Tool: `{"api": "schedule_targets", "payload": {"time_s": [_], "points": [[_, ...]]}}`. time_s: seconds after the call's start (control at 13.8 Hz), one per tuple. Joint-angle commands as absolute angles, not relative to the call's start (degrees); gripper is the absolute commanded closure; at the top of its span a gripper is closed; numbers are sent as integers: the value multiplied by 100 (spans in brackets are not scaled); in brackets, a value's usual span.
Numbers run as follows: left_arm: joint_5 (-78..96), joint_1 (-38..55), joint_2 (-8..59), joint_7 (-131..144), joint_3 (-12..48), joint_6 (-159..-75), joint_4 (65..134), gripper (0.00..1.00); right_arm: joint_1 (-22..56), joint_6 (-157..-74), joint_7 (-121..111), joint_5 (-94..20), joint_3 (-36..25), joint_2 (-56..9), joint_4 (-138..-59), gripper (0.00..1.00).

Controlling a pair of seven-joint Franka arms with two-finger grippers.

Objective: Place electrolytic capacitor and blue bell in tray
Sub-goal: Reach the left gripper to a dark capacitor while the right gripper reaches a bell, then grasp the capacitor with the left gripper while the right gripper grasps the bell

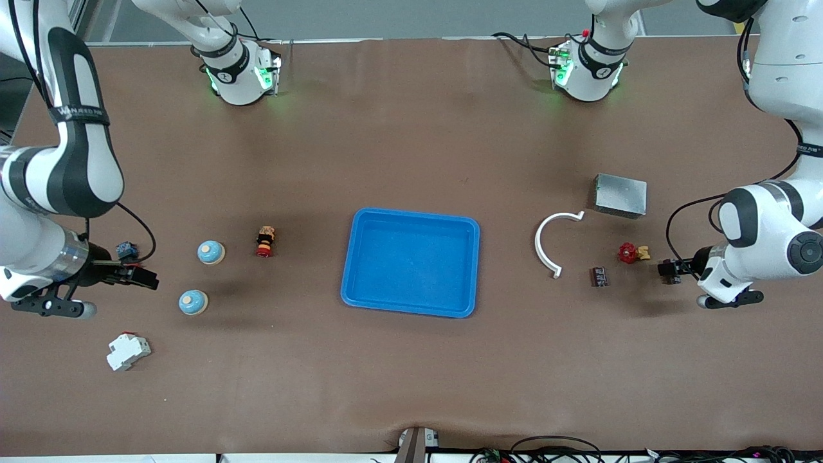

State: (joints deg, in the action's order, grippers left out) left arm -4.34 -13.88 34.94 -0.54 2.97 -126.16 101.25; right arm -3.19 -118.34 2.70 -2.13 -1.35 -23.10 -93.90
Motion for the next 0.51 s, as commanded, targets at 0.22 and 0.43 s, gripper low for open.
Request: {"api": "schedule_targets", "payload": {"time_s": [0.22, 0.43], "points": [[-325, -1547, 3595, -132, 369, -12850, 10186, 0, -448, -12760, 246, -316, -79, -2275, -10054, 0], [-264, -1538, 3612, -123, 369, -12867, 10230, 0, -369, -13252, 246, -316, -79, -2741, -10055, 0]]}}
